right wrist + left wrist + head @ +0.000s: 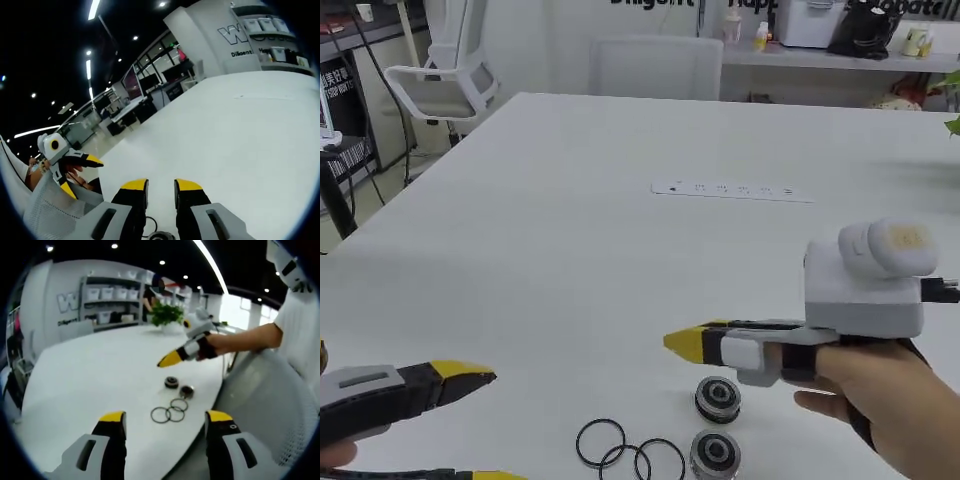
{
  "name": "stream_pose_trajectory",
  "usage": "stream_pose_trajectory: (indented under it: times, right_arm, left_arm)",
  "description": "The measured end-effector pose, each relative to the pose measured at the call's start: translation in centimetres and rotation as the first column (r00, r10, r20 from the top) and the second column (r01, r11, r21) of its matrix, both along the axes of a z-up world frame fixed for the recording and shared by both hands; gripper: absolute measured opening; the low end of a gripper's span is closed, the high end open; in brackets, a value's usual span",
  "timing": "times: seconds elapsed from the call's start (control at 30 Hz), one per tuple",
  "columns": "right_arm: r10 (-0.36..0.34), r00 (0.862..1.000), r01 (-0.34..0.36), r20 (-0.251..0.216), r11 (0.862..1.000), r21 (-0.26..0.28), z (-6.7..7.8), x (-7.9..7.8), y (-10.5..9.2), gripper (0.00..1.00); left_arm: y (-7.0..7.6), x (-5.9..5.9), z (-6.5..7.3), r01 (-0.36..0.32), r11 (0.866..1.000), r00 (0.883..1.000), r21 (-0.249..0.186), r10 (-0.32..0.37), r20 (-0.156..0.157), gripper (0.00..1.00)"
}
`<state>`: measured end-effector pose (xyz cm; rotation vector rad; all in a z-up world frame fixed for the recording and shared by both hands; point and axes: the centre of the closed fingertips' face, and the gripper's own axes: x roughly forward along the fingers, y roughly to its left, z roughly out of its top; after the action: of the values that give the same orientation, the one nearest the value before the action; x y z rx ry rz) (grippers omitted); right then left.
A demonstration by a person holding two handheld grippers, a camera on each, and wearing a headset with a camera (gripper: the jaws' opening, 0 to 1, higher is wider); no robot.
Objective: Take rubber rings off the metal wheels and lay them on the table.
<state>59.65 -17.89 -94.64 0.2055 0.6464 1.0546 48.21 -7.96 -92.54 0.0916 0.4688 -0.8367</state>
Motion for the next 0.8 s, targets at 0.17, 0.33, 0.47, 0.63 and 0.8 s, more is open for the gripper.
stream_pose_trajectory:
  times: [0.17, 0.33, 0.47, 0.63, 0.8]
  right_arm:
    - [-0.05, 0.999, 0.049, 0.004, 0.999, 0.022, 0.7, 1.2, -1.3, 0.19]
    - [-0.078, 0.997, 0.078, 0.029, 0.997, 0.01, 1.0, 2.1, -2.6, 0.19]
    - [-0.113, 0.993, 0.113, 0.024, 0.993, -0.018, 0.4, 2.6, -3.9, 0.19]
    - [-0.121, 0.992, 0.122, 0.018, 0.99, -0.07, -0.7, 2.7, -5.1, 0.19]
    - [-0.108, 0.994, 0.108, 0.012, 0.988, -0.106, -1.5, 2.4, -5.5, 0.19]
  left_arm:
    - [-0.4, 0.0, 0.6, 0.018, 1.0, 1.0, 0.024, -0.019, 0.005, 0.66]
    - [-1.5, 0.1, 2.5, 0.074, 0.996, 0.996, 0.055, -0.077, 0.052, 0.68]
    - [-2.0, 0.9, 3.8, 0.121, 0.986, 0.987, 0.118, -0.133, 0.093, 0.68]
    - [-2.3, 2.4, 5.1, 0.141, 0.978, 0.979, 0.153, -0.161, 0.126, 0.66]
    - [-3.2, 4.3, 7.0, 0.168, 0.971, 0.965, 0.168, -0.197, 0.176, 0.65]
